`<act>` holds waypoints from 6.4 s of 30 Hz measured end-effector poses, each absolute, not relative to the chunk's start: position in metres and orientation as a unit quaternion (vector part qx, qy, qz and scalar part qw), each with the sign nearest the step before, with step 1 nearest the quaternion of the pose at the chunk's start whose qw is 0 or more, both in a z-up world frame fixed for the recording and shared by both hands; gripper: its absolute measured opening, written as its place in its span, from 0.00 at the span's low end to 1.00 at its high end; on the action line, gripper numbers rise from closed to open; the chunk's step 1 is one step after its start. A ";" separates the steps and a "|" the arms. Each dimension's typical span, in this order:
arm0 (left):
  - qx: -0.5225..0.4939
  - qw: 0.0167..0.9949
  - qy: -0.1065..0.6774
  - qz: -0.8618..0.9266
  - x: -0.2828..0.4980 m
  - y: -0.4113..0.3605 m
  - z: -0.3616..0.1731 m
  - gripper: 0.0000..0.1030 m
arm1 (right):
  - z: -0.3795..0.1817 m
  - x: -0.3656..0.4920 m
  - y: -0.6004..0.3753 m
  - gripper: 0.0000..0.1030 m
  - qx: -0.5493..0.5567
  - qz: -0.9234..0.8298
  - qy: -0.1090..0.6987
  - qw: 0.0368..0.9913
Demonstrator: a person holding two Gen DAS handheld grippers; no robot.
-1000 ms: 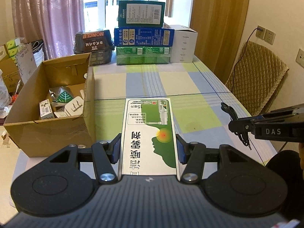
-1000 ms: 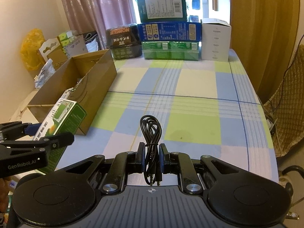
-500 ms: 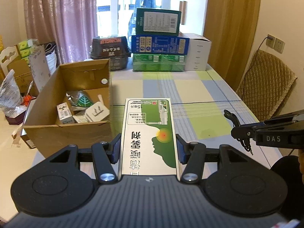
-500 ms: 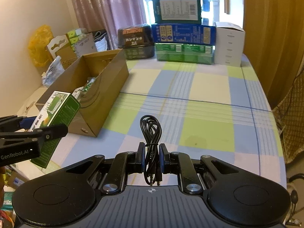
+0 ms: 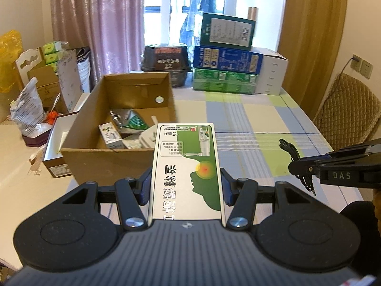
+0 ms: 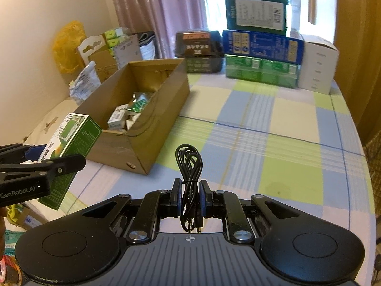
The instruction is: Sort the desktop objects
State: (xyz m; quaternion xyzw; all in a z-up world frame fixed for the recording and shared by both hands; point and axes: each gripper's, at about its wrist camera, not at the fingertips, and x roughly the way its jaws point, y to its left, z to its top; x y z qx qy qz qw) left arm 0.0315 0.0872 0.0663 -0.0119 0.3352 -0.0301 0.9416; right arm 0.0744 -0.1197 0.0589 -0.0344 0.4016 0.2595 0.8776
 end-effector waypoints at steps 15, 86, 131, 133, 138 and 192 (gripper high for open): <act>-0.020 0.942 0.336 0.003 0.031 0.137 0.071 0.49 | 0.057 0.087 -0.060 0.11 -0.045 0.299 0.398 0.866; 0.022 0.935 0.354 0.007 0.132 0.202 0.075 0.49 | 0.064 0.180 0.050 0.11 -0.053 0.357 0.387 0.848; 0.032 0.933 0.358 0.014 0.193 0.224 0.058 0.53 | 0.047 0.231 0.063 0.11 -0.029 0.355 0.401 0.844; 0.031 0.934 0.356 0.017 0.189 0.227 0.059 0.53 | 0.047 0.230 0.065 0.11 -0.026 0.358 0.402 0.842; 0.019 0.935 0.354 0.025 0.179 0.232 0.060 0.64 | 0.047 0.230 0.070 0.19 -0.006 0.376 0.403 0.834; -0.069 0.932 0.343 0.097 -0.029 0.177 0.111 0.99 | 0.085 0.035 -0.032 0.98 0.004 0.250 0.423 0.871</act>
